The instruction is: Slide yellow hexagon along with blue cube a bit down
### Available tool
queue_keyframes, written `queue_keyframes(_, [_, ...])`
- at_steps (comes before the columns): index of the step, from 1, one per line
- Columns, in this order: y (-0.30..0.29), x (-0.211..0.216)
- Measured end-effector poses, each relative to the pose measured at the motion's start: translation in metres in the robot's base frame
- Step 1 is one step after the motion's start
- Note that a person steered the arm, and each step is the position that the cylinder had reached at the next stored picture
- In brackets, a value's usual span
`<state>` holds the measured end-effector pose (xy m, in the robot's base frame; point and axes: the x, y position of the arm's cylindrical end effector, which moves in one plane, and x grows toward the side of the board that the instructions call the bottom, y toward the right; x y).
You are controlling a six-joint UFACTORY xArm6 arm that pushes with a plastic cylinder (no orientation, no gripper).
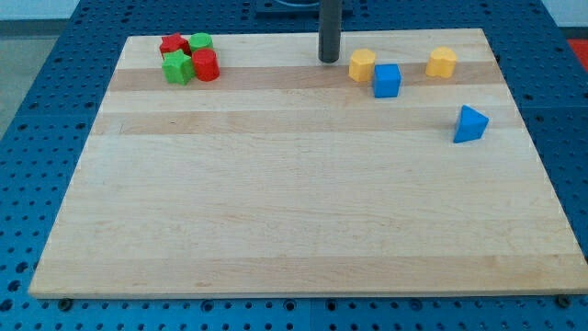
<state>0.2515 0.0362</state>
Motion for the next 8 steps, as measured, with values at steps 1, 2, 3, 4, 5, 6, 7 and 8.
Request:
queue_keyframes(1, [0.002, -0.009])
queue_keyframes(2, [0.02, -0.021])
queue_keyframes(3, [0.037, -0.021])
queue_keyframes(4, [0.038, -0.004])
queue_keyframes(5, [0.038, 0.013])
queue_keyframes(6, [0.038, 0.03])
queue_keyframes(7, [0.041, 0.049])
queue_keyframes(8, [0.042, 0.07])
